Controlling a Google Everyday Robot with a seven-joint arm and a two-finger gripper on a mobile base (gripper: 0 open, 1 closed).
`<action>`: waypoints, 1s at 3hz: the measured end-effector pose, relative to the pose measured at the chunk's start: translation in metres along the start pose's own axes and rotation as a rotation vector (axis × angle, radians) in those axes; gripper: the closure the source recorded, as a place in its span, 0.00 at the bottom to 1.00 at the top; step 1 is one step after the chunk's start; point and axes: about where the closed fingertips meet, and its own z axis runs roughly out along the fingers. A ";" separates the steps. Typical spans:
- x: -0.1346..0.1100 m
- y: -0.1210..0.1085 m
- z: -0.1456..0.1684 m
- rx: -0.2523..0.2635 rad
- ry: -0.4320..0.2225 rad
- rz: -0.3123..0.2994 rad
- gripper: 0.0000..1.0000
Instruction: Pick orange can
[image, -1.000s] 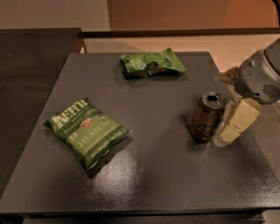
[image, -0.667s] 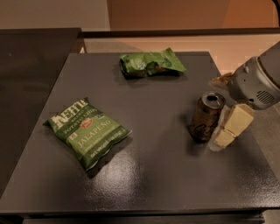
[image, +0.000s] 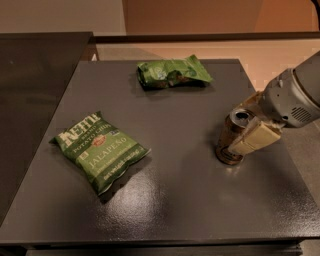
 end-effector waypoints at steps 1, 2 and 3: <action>-0.003 -0.002 -0.007 0.016 -0.013 0.000 0.65; -0.017 -0.006 -0.021 0.016 -0.032 0.000 0.88; -0.041 -0.011 -0.044 0.012 -0.065 -0.018 1.00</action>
Offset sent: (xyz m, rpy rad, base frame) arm 0.0093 0.0046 0.0545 0.0523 -0.0297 -0.0106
